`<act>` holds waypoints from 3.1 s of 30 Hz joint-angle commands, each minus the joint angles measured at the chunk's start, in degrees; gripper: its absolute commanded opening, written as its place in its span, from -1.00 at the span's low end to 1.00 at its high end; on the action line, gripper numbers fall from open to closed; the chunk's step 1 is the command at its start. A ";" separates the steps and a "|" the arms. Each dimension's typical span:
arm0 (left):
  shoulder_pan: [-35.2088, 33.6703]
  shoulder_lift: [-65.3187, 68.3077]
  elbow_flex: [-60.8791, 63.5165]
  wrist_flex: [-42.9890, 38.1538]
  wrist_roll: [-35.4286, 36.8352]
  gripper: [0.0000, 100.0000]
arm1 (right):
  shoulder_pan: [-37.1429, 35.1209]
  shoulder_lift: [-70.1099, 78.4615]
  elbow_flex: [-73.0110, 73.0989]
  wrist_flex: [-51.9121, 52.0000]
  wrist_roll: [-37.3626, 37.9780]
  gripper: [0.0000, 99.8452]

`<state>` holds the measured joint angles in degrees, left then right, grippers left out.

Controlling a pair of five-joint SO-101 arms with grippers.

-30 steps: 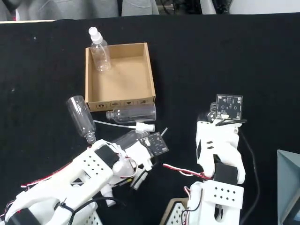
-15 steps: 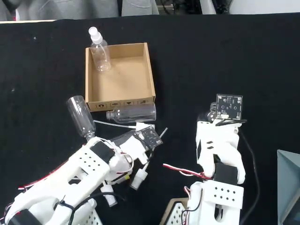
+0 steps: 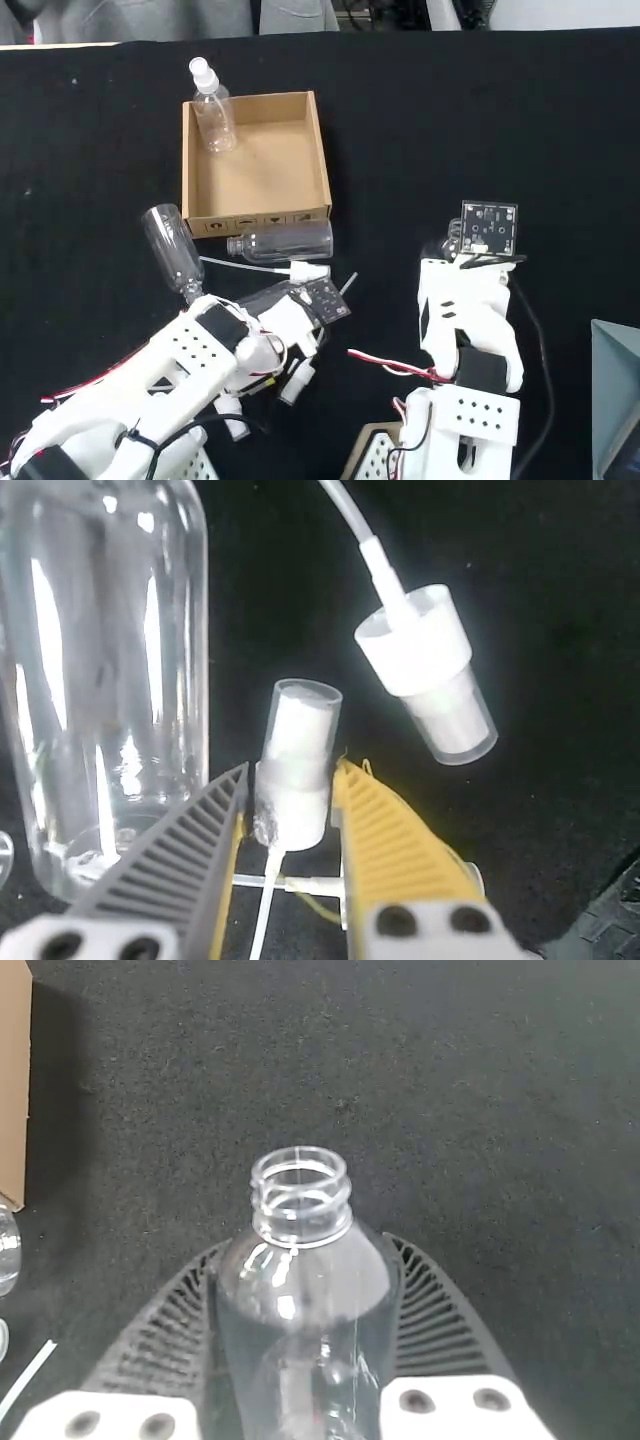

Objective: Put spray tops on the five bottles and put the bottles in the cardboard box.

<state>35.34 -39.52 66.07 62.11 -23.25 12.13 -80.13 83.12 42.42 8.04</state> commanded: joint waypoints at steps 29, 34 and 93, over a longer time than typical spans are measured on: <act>0.04 11.60 -9.63 6.42 0.35 -0.69 | 1.32 -1.71 -0.57 -1.41 0.79 -0.82; 0.04 17.67 -12.00 6.07 0.35 -0.70 | 1.32 -1.71 -0.57 -1.49 0.79 -0.82; 0.04 18.11 -52.53 37.45 37.27 -0.94 | -2.11 -1.80 -0.57 -1.58 0.26 -0.82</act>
<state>35.52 -21.23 18.07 97.71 8.75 12.04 -80.13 83.12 42.42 8.04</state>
